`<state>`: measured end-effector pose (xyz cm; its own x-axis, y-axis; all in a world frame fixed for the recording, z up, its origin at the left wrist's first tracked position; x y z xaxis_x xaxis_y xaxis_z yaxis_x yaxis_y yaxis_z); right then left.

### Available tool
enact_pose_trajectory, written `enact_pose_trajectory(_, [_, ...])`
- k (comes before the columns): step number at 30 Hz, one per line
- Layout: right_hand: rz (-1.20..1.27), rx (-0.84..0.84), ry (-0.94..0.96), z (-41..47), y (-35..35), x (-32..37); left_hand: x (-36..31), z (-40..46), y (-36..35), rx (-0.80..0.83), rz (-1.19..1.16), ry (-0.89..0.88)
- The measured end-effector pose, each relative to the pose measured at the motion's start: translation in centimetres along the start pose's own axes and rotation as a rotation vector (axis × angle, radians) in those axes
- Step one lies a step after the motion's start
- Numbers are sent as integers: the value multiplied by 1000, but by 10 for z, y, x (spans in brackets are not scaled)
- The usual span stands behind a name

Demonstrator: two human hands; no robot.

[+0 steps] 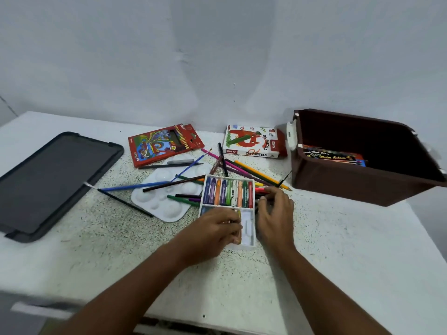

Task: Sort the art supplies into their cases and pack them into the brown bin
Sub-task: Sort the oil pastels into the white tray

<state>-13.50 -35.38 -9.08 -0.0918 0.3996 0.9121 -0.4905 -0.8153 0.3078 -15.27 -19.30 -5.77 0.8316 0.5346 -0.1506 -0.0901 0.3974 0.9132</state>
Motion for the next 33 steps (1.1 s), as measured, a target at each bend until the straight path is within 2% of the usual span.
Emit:
enact_pose_trajectory(6, [-48,29,23,1,-1,-3,2,-2,-6,5,20,73])
enact_pose_trajectory(16, [-192,32,86,3,-8,-5,1,2,-11,-43,205,27])
enact_pose_trajectory(22, [-211,29,94,3,-8,-4,20,0,-5,-72,27,44])
enact_pose_trajectory(25, [-187,36,71,3,-8,-6,59,-4,9,-125,22,143])
enact_pose_trajectory(29, [-165,35,75,4,-9,-7,135,-12,28,-214,51,420])
enact_pose_trajectory(31, [-161,30,67,4,-9,-8,169,-12,31,-162,88,526])
enact_pose_trajectory(33, [-163,17,60,4,-8,-8,195,-7,29,-37,177,597])
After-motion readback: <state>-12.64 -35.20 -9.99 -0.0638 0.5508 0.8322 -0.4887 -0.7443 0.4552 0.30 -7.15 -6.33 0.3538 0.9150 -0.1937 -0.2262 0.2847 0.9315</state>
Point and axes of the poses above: each hand's wrist, its own z-axis towards the middle knuckle, its own y-axis out of the back of the hand, x = y × z, the point moved 6 cm from there along z, towards the middle knuckle, and after that the axes turned 12 degrees about z, right-handed, at the moved point
